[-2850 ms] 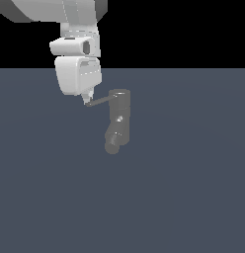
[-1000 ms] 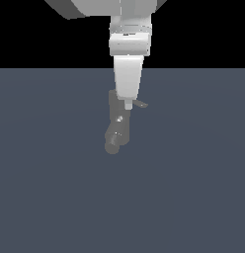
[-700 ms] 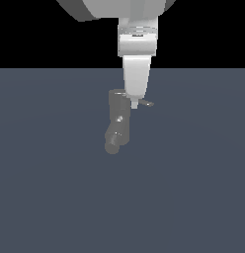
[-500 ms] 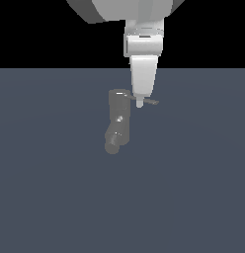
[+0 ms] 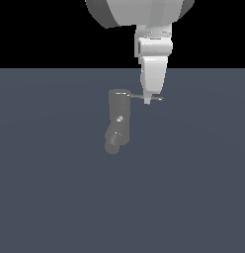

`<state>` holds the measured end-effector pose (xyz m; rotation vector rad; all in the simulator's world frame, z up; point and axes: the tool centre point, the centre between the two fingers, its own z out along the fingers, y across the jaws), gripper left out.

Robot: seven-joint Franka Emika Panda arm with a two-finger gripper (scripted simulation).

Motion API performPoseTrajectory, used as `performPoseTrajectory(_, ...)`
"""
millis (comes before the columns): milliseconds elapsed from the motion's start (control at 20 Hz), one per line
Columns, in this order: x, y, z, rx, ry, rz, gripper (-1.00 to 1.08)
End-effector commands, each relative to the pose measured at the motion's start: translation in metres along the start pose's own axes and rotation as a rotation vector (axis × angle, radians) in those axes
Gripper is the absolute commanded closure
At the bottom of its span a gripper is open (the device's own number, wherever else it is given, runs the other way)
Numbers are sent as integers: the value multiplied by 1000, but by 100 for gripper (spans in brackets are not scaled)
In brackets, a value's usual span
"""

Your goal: Turn on the faucet by rotating a designated handle.

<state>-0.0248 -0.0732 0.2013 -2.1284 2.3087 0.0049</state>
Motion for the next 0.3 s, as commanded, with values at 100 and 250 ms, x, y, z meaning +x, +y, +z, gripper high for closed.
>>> performPoseTrajectory(100,30,-12,0,1,3,30,108)
performPoseTrajectory(250,36,-18,0,1,3,32,108)
